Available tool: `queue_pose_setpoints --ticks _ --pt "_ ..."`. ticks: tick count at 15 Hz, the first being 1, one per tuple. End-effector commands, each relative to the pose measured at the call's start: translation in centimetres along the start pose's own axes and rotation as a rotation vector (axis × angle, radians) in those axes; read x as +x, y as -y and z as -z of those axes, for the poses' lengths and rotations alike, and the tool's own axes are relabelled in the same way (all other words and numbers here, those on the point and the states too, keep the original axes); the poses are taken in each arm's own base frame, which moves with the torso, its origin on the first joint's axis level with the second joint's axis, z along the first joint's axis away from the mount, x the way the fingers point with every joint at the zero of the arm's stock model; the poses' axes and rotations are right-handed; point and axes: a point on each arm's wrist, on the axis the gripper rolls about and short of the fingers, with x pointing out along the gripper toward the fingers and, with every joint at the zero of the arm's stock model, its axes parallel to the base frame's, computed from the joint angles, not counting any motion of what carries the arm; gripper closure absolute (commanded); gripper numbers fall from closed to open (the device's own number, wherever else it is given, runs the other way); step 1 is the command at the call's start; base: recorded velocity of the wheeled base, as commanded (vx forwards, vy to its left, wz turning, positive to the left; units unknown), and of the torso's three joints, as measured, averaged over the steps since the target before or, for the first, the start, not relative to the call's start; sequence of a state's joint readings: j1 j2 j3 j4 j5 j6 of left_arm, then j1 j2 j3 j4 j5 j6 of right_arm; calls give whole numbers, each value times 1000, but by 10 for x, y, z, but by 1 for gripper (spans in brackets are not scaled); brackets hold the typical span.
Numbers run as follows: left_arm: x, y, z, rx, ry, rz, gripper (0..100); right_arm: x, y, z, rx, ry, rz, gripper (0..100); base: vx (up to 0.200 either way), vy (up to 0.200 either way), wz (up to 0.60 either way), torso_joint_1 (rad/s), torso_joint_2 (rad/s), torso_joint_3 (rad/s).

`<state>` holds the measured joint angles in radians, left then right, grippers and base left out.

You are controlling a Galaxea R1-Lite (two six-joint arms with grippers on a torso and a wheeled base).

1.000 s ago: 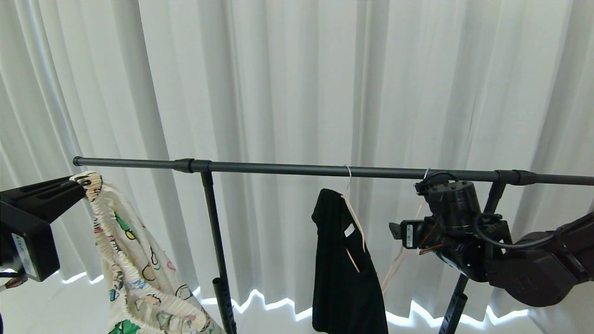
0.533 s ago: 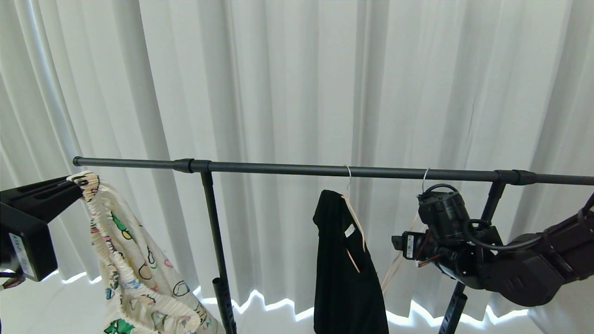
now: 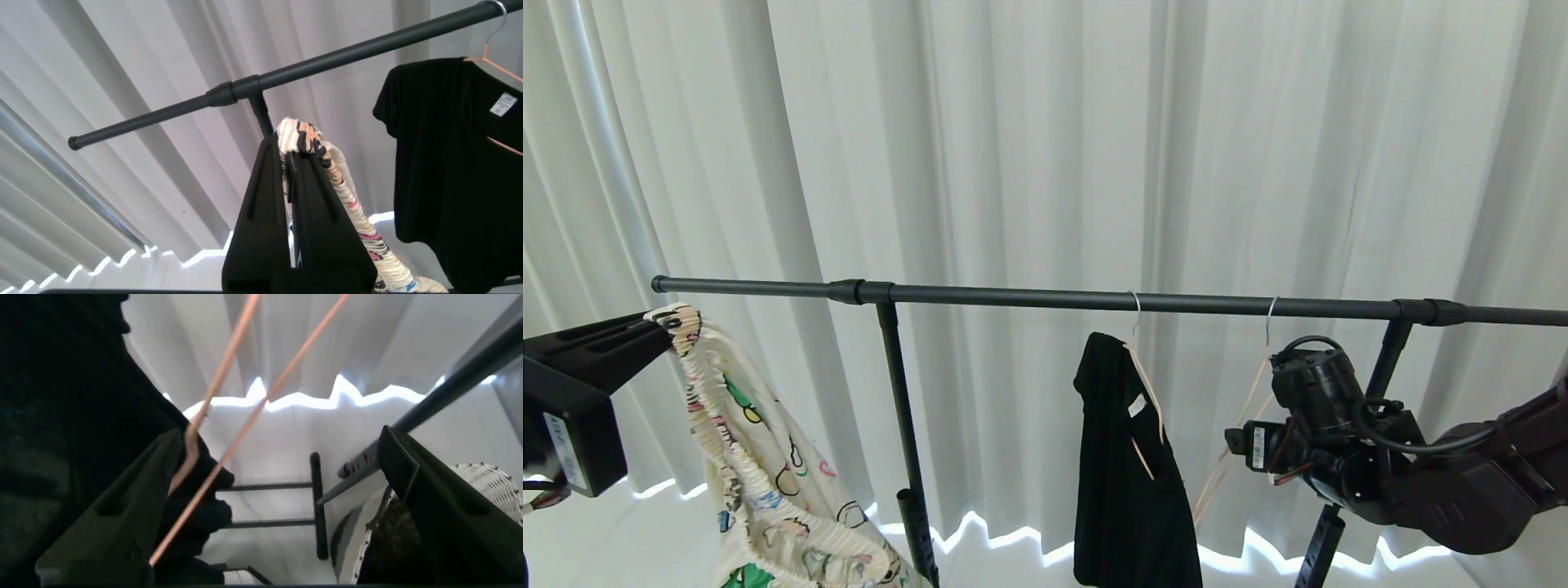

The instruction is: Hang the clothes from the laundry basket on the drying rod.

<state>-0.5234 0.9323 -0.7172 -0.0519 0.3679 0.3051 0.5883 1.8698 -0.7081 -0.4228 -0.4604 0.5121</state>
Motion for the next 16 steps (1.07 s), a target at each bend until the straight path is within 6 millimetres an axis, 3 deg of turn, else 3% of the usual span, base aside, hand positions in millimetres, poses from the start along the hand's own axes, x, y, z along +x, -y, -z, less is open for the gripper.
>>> queue_pose_setpoints --ticks 1,7,16 --pt "1 1 1 3 -6 1 100 -1 5 -3 13 8 11 0 0 0 0 0 0 0" --pt "2 1 2 4 -9 2 100 2 7 -3 14 6 21 0 0 0 0 0 0 0" --pt "2 2 2 5 -13 4 100 30 27 0 32 -74 40 0 0 0 0 0 0 0"
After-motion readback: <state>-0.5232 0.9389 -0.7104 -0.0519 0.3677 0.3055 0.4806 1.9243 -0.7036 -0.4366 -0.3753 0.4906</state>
